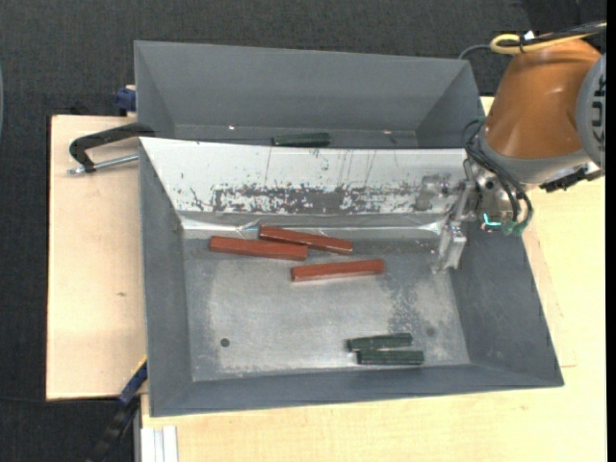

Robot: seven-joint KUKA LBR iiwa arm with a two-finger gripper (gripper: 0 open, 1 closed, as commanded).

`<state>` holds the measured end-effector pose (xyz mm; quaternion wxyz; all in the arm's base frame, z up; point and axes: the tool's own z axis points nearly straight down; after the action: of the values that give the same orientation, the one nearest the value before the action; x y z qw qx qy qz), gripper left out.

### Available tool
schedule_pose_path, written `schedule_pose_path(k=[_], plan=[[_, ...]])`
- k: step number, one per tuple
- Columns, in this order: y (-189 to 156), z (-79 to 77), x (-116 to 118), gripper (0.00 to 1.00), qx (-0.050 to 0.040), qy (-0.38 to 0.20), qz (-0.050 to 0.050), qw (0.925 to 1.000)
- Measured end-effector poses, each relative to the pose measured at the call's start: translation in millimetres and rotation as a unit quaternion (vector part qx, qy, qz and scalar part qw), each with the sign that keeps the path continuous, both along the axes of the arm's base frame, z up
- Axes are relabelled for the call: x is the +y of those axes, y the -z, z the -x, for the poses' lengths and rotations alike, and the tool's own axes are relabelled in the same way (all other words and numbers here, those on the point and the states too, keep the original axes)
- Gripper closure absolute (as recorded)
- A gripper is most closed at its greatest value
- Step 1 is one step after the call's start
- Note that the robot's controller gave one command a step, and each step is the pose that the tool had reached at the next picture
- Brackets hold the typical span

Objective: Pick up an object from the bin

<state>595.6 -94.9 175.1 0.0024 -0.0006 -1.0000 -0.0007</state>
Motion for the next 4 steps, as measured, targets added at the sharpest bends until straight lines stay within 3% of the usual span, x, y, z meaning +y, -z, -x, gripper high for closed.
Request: schedule_pose_path(k=[1, 2, 3, 4], plan=[[-5, -1.7, 0, 0.00, -0.0043, -0.001, 0.001, 1.0000], [54, 16.5, 32, 0.00, -0.0063, 0.013, 0.001, 0.9999], [82, 8.7, 42, 0.00, -0.0014, 0.071, -0.001, 0.9974], [91, 7.5, 87, 0.00, -0.0038, 0.026, 0.001, 0.9997]])
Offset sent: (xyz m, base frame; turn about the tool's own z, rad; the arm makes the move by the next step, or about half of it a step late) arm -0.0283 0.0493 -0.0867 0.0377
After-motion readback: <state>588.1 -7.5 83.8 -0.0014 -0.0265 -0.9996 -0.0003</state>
